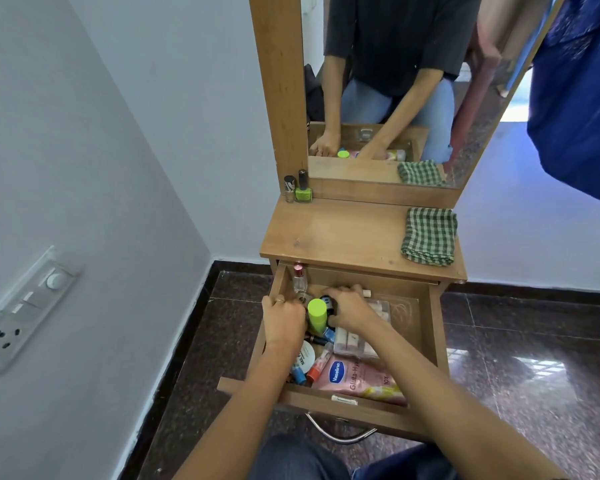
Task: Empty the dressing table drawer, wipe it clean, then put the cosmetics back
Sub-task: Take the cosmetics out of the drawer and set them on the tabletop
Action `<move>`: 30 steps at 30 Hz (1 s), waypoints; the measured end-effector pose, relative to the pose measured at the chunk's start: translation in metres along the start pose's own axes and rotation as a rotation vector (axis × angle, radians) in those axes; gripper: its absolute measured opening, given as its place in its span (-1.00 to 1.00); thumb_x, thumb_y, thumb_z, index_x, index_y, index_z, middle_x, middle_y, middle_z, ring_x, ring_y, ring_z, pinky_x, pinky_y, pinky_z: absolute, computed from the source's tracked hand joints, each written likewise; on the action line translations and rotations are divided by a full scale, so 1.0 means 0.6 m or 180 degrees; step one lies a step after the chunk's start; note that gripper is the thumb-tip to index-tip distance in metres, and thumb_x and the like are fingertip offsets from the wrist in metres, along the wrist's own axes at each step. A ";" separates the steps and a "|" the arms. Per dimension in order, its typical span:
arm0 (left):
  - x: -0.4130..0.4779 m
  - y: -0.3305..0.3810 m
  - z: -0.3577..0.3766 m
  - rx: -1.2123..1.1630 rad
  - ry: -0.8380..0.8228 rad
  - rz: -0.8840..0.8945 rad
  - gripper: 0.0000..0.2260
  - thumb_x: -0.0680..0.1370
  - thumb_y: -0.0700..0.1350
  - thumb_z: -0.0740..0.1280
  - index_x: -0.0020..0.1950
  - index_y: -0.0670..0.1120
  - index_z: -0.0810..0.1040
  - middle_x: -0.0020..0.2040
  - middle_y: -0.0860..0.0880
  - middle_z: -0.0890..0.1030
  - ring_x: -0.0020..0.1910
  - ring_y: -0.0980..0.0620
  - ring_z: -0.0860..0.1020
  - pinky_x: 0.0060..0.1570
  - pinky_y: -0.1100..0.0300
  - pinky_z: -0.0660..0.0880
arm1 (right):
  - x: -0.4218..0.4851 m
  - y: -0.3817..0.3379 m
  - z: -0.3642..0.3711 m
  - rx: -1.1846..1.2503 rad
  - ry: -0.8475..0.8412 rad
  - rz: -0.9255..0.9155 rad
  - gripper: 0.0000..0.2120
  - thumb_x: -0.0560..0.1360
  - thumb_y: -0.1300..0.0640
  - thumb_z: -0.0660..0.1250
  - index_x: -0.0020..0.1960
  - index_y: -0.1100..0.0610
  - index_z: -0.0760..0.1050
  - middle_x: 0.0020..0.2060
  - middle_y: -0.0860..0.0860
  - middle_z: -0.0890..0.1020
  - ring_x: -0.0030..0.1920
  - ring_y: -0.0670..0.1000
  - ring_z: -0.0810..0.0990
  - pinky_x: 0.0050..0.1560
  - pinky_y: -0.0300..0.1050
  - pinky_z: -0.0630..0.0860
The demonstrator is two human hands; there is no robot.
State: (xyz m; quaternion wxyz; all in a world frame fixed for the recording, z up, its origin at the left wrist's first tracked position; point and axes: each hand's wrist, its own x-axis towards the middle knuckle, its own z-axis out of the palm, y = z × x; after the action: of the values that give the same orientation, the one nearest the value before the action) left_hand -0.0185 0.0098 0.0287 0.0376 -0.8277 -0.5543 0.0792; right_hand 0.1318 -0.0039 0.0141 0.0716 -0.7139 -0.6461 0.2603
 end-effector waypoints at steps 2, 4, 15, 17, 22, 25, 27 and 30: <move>0.001 0.008 -0.005 0.0049 -0.0071 -0.0120 -0.82 0.57 -0.19 0.20 -0.03 -0.02 0.58 -0.09 -0.01 0.66 0.04 -0.02 0.53 0.11 0.03 0.27 | 0.004 0.000 0.002 0.0023 0.0032 0.0052 -0.45 0.30 0.12 0.42 0.27 0.06 0.41 0.12 0.10 0.58 0.17 0.15 0.45 0.18 -0.08 0.24; 0.003 0.015 -0.011 0.0093 -0.0156 -0.0203 -0.82 0.58 -0.22 0.21 -0.02 -0.03 0.59 -0.07 -0.02 0.66 0.07 -0.02 0.53 0.15 0.02 0.26 | 0.005 0.001 0.002 0.0053 0.0059 0.0091 -0.48 0.32 0.14 0.42 0.26 0.09 0.41 0.10 0.10 0.59 0.17 0.18 0.40 0.15 -0.08 0.30; 0.006 0.026 -0.018 0.0351 -0.0389 -0.0187 -0.81 0.58 -0.23 0.20 -0.02 0.00 0.57 -0.10 0.04 0.66 -0.04 0.02 0.62 0.28 0.03 0.22 | -0.019 0.013 0.006 0.1076 0.0646 -0.0040 -0.64 0.28 0.30 0.42 -0.05 0.03 0.36 -0.13 -0.06 0.54 -0.04 0.03 0.47 -0.02 -0.14 0.14; 0.007 0.026 -0.019 0.0245 -0.0441 -0.0272 -0.80 0.58 -0.23 0.20 0.00 -0.01 0.58 -0.06 0.04 0.66 -0.01 0.02 0.62 0.26 0.03 0.23 | -0.024 0.015 0.009 0.1191 0.0777 -0.0058 -0.64 0.28 0.30 0.41 -0.03 0.04 0.37 -0.07 -0.06 0.52 0.01 0.04 0.43 -0.09 -0.14 0.14; 0.002 0.025 -0.029 0.0079 -0.0457 -0.0424 -0.83 0.57 -0.22 0.22 -0.01 -0.01 0.58 -0.08 0.05 0.65 -0.04 0.04 0.62 0.23 0.03 0.25 | -0.041 0.012 0.006 0.1651 0.1119 -0.0149 -0.65 0.33 0.33 0.39 -0.01 0.04 0.38 -0.03 -0.02 0.50 0.01 -0.03 0.46 -0.06 -0.23 0.34; -0.005 0.021 -0.030 0.0056 -0.0359 -0.0381 -0.85 0.58 -0.21 0.24 -0.05 -0.02 0.58 -0.12 0.04 0.65 -0.08 0.03 0.62 0.25 0.03 0.25 | -0.054 0.006 -0.002 0.1904 0.1375 -0.0159 -0.66 0.37 0.35 0.35 0.01 0.02 0.38 -0.07 -0.06 0.47 -0.10 -0.06 0.47 -0.14 -0.28 0.38; -0.011 0.016 -0.024 0.0073 -0.0212 -0.0339 -0.86 0.58 -0.18 0.25 -0.06 -0.01 0.58 -0.15 0.04 0.65 -0.10 0.03 0.62 0.23 0.04 0.26 | -0.060 0.004 -0.006 0.2023 0.1484 -0.0147 -0.65 0.39 0.34 0.34 0.04 0.00 0.38 -0.03 -0.05 0.47 -0.09 -0.03 0.51 -0.14 -0.30 0.42; -0.021 0.012 -0.028 -0.0074 -0.0162 -0.0311 -0.84 0.58 -0.17 0.22 -0.08 -0.02 0.58 -0.18 0.04 0.64 -0.13 0.04 0.59 0.12 0.06 0.30 | -0.066 0.005 -0.013 0.2237 0.1507 -0.0118 -0.65 0.42 0.31 0.34 0.10 0.00 0.37 -0.01 -0.01 0.49 -0.14 0.00 0.55 -0.23 -0.33 0.45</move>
State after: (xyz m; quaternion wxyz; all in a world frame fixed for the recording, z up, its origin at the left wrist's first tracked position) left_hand -0.0139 -0.0040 0.0452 0.0177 -0.7977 -0.5957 0.0918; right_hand 0.1365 -0.0407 0.0304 0.4617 -0.6744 -0.4965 0.2923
